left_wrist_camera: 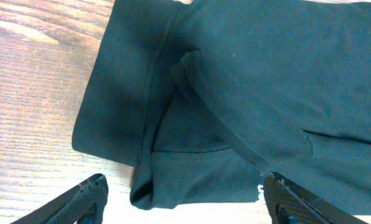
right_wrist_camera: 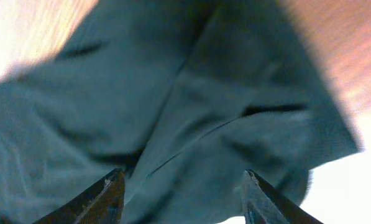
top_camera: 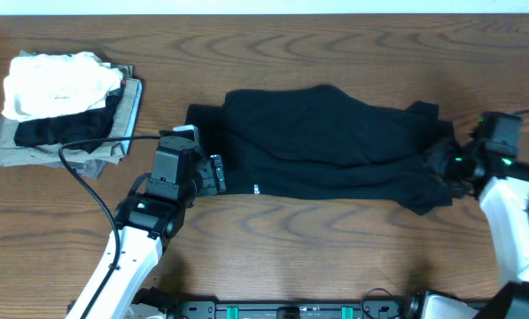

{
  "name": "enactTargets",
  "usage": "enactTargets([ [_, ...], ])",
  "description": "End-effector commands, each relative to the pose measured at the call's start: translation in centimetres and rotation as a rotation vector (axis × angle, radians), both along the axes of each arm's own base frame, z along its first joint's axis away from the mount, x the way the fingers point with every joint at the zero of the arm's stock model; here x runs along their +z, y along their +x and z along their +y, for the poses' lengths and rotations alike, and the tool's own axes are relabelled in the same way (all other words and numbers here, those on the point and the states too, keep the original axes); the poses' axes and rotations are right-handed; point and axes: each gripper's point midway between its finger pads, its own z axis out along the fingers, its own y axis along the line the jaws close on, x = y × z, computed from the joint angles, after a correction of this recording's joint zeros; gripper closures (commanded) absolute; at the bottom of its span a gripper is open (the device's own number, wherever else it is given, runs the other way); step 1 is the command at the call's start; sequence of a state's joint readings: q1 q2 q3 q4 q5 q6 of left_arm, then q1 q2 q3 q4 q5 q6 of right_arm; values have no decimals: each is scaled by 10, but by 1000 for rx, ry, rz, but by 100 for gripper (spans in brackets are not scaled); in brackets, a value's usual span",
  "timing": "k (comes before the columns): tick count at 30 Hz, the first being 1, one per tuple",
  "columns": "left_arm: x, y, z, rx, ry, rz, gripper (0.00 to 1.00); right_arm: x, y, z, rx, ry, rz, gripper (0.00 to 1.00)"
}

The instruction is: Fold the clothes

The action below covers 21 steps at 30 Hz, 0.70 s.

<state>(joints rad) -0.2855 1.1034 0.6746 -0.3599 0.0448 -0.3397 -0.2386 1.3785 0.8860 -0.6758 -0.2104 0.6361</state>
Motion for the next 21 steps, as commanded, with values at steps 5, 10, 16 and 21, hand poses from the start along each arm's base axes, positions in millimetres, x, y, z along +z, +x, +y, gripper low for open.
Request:
enactTargets([
  [5, 6, 4, 1, 4, 12, -17, 18, -21, 14, 68, 128, 65, 51, 39],
  [10, 6, 4, 1, 4, 12, -17, 18, -38, 21, 87, 135, 90, 77, 41],
  [16, 6, 4, 1, 4, 12, -16, 18, -48, 24, 90, 138, 90, 88, 42],
  [21, 6, 4, 1, 4, 12, -15, 18, -44, 37, 90, 132, 90, 38, 46],
])
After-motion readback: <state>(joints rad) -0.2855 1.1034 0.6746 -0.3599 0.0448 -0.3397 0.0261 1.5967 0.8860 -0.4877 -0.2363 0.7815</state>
